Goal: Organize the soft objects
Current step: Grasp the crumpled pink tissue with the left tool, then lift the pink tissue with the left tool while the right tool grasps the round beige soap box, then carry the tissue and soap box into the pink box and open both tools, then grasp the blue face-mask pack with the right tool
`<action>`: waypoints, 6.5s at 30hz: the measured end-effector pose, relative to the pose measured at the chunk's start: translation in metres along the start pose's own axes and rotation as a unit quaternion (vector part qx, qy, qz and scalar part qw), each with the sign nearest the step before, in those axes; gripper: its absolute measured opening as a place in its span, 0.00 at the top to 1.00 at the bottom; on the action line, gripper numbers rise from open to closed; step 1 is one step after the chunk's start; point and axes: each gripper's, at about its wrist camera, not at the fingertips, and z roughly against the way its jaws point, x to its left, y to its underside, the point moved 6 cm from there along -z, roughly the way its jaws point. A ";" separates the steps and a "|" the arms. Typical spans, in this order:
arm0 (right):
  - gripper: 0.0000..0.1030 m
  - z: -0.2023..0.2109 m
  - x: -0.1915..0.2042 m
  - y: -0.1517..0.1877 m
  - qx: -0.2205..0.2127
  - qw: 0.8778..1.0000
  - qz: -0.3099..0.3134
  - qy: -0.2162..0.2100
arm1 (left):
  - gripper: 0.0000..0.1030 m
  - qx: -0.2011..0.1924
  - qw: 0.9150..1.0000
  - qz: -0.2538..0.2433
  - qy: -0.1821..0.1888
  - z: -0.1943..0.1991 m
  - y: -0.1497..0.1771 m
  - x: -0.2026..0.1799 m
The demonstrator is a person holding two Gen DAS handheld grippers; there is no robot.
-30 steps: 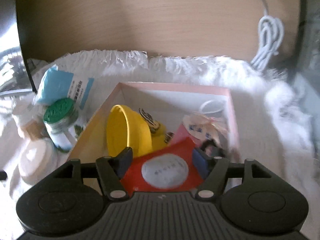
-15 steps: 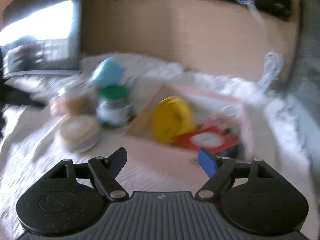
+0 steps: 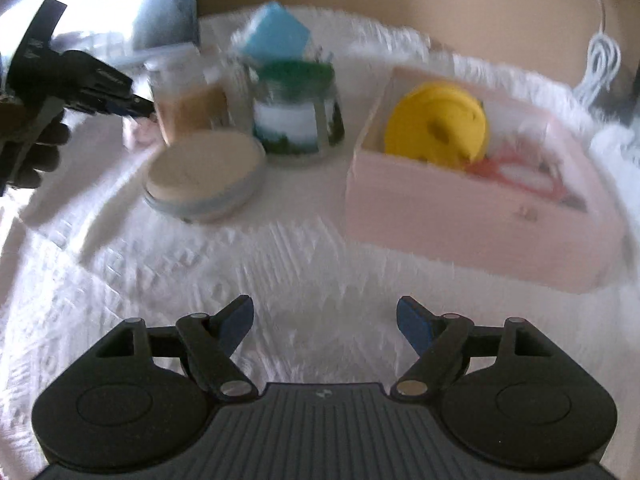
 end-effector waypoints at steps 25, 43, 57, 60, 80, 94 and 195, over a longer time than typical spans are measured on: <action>0.00 -0.004 -0.011 0.009 -0.042 0.998 -0.030 0.019 | 0.67 0.033 0.993 -0.113 0.011 0.001 0.031 -0.020; 0.00 -0.008 -0.009 0.005 -0.033 0.999 -0.019 0.013 | 0.69 0.014 0.999 -0.038 -0.009 -0.004 0.037 -0.021; 0.04 -0.027 0.055 -0.091 -0.070 0.994 -0.058 -0.059 | 0.83 -0.025 0.998 0.045 0.038 0.062 0.066 -0.024; 0.03 -0.051 0.048 -0.093 -0.050 0.994 -0.081 -0.049 | 0.83 -0.035 0.996 0.051 0.058 0.080 0.071 -0.026; 0.54 -0.025 0.088 -0.093 -0.090 0.991 -0.022 -0.101 | 0.83 -0.015 0.992 0.102 0.077 0.088 0.101 -0.026; 0.59 -0.032 0.133 -0.103 -0.055 0.988 0.035 -0.141 | 0.83 -0.017 0.990 0.127 0.057 0.099 0.108 0.002; 0.31 0.022 -0.063 -0.176 -0.091 0.995 -0.042 0.027 | 0.72 -0.093 0.965 0.246 0.010 0.147 0.100 -0.007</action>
